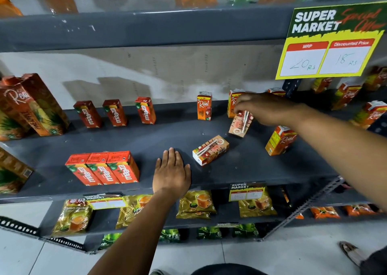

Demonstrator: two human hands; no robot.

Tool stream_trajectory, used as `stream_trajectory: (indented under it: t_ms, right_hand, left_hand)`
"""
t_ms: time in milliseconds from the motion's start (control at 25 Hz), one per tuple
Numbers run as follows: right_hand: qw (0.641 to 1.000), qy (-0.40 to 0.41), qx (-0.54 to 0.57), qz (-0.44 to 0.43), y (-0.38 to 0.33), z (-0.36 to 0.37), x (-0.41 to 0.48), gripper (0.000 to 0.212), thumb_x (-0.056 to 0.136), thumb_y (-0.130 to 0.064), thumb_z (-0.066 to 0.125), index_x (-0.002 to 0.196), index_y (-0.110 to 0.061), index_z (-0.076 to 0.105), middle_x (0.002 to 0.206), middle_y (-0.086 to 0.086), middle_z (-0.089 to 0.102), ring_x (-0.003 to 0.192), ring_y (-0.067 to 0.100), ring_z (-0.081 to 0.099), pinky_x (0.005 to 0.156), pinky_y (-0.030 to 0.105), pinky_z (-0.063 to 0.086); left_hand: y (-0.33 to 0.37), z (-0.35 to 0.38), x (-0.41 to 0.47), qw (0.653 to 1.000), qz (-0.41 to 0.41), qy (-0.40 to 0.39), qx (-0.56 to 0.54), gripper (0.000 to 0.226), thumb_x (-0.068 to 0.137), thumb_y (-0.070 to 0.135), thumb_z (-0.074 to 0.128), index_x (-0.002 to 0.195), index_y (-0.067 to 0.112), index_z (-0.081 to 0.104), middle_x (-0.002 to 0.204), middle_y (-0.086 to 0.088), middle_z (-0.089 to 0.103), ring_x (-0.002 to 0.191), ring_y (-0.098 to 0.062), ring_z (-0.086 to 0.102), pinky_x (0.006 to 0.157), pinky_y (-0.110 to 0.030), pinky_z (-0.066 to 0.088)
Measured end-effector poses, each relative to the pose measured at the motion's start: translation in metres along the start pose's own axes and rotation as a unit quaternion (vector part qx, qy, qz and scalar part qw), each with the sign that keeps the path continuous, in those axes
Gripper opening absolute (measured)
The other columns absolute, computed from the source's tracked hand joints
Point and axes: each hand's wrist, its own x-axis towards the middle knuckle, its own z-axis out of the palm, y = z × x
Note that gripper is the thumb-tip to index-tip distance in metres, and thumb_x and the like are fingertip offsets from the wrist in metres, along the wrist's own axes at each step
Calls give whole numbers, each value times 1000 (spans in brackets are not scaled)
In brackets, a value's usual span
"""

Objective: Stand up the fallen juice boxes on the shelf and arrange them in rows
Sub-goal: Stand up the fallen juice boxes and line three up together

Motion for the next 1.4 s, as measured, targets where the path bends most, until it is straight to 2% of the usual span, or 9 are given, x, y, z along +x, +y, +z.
stream_trajectory:
  t_ms: [80, 160, 520, 760, 880, 1080, 1160, 1280, 1400]
  right_hand:
    - [998, -44, -25, -41, -2, -7, -10, 27, 83, -50, 48, 91, -32, 67, 91, 1, 67, 88, 25, 63, 75, 40, 50]
    - [987, -95, -78, -99, -7, -1, -16, 29, 85, -50, 47, 91, -29, 66, 87, 2, 66, 84, 28, 63, 74, 42, 50]
    - [968, -96, -171, -158, -9, -3, -25, 33, 97, -26, 51, 129, -22, 58, 133, 6, 57, 122, 28, 50, 99, 39, 41]
    - [961, -106, -186, -174, -12, -9, -29, 33, 93, -31, 56, 126, -24, 60, 122, 3, 64, 113, 27, 57, 89, 38, 48]
    - [947, -143, -238, -160, -16, -11, -24, 58, 85, -35, 70, 139, -30, 48, 134, -2, 56, 120, 22, 51, 97, 41, 46]
    - [920, -202, -288, -171, -13, -13, -26, 77, 76, 4, 69, 139, -32, 45, 147, -3, 43, 128, 23, 44, 98, 36, 44]
    - [923, -183, -288, -180, -10, -12, -27, 61, 82, -6, 68, 135, -29, 49, 138, -1, 52, 123, 24, 50, 94, 37, 47]
    - [945, -163, -265, -104, -11, -10, -24, 57, 87, -45, 64, 136, -22, 47, 125, 7, 62, 106, 26, 59, 79, 34, 48]
    - [950, -143, -274, -40, -13, -6, -24, 57, 87, -65, 51, 119, -18, 54, 93, 8, 64, 75, 22, 53, 56, 29, 32]
  left_hand:
    - [0, 0, 0, 1000, 1, 0, -1, 66, 97, 48, 11, 151, 9, 10, 162, -10, 4, 148, -25, 1, 117, -39, 1]
    - [0, -1, 1, 1000, 2, -2, -2, 66, 98, 48, 11, 151, 9, 9, 162, -10, 4, 148, -26, 0, 117, -39, 1]
    - [2, -3, -1, 1000, -1, -3, -8, 67, 98, 47, 13, 151, 7, 10, 162, -11, 5, 148, -26, 2, 117, -39, 1]
    - [2, -4, -2, 1000, -3, -9, -4, 66, 98, 48, 13, 151, 7, 10, 162, -11, 4, 148, -25, 1, 117, -39, 2]
    - [3, -5, -3, 1000, -1, -10, -4, 66, 98, 47, 13, 151, 7, 9, 162, -11, 4, 148, -25, 1, 117, -39, 2]
    - [3, -6, -4, 1000, -3, -12, -7, 66, 98, 48, 12, 151, 8, 9, 162, -10, 3, 148, -25, 0, 118, -40, 2]
    - [3, -6, -4, 1000, -3, -11, -9, 66, 98, 48, 12, 151, 8, 9, 162, -10, 3, 148, -25, 0, 117, -39, 1]
    - [3, -5, -3, 1000, -2, -9, -8, 66, 98, 47, 13, 151, 7, 9, 162, -10, 3, 148, -25, 0, 117, -39, 2]
    - [2, -5, -3, 1000, -2, -9, -6, 66, 98, 48, 12, 151, 8, 9, 162, -10, 3, 148, -25, 0, 117, -39, 1]
